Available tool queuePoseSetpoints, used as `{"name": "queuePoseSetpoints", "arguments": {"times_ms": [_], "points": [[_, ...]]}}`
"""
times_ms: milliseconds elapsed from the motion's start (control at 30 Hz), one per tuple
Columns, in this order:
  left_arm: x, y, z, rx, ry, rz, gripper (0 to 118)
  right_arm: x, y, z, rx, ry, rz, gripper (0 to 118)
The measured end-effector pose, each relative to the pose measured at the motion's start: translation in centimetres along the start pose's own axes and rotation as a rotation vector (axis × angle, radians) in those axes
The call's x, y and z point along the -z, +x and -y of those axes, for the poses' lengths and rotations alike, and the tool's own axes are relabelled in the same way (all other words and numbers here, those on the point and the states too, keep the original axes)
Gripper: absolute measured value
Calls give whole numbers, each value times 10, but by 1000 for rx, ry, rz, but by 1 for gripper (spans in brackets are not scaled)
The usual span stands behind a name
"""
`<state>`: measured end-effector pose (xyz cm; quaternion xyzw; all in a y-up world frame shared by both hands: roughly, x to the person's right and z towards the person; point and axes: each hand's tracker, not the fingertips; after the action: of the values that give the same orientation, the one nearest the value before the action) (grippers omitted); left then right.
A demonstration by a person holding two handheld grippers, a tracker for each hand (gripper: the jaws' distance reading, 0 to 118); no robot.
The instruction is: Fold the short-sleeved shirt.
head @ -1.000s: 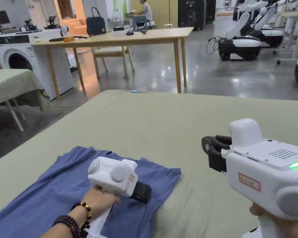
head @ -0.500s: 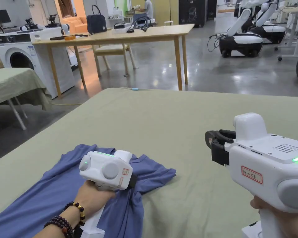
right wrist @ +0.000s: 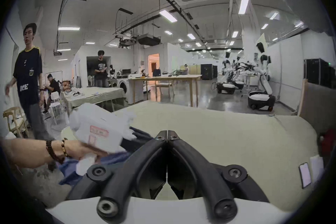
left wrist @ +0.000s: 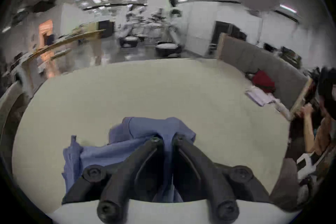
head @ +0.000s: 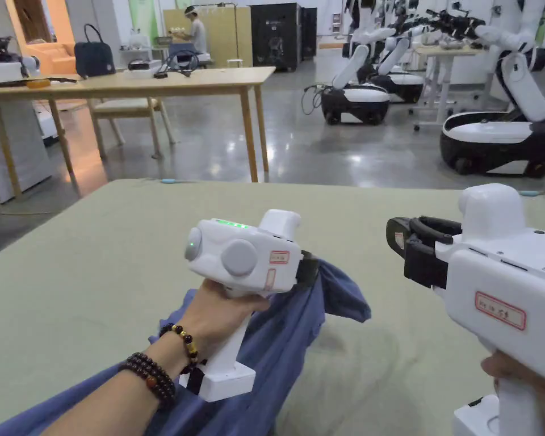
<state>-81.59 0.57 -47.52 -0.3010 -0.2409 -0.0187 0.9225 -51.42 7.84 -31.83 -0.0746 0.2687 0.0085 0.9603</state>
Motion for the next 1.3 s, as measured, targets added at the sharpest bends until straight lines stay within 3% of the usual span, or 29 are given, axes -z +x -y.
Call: {"name": "queuePoseSetpoints", "arguments": {"times_ms": [267, 400, 533, 600, 633, 667, 700, 733, 967, 1033, 1100, 1167, 1233, 1300], "points": [[124, 229, -61, 109, 14, 410, 7, -103, 68, -39, -45, 99, 226, 0], [182, 297, -34, 211, -130, 395, 7, -133, 95, -37, -33, 94, 310, 0], [221, 306, 18, 230, -251, 358, 10, -148, 116, -24, 3, 76, 332, 0], [228, 302, 34, 227, -241, 329, 36, -151, 121, -17, 4, 59, 344, 0], [231, 297, 38, 190, -259, 314, 36, -151, 122, -14, 2, 52, 352, 0], [235, 291, 41, 137, -300, 336, 76, -152, 122, -12, 1, 45, 358, 0], [238, 287, 42, 103, -322, 400, 103, -152, 122, -11, 1, 43, 360, 0], [233, 278, 35, 59, -301, 449, 106, -152, 122, -9, 2, 40, 359, 0], [88, 160, -48, -39, 102, 287, 103, -149, 105, -4, 32, 50, 333, 0], [36, 111, -51, -69, 196, 206, 97, -146, 98, -1, 35, 51, 318, 0], [-21, 68, -41, -66, 269, 107, 59, -144, 90, 2, 35, 50, 299, 0], [-69, 27, -24, -37, 278, -49, 0, -142, 79, 4, 49, 51, 275, 0], [-107, -2, 2, -80, 287, -161, 0, -140, 73, 7, 67, 53, 251, 0], [-126, -31, 24, -135, 247, -158, 0, -137, 66, 7, 76, 52, 240, 0]]}}
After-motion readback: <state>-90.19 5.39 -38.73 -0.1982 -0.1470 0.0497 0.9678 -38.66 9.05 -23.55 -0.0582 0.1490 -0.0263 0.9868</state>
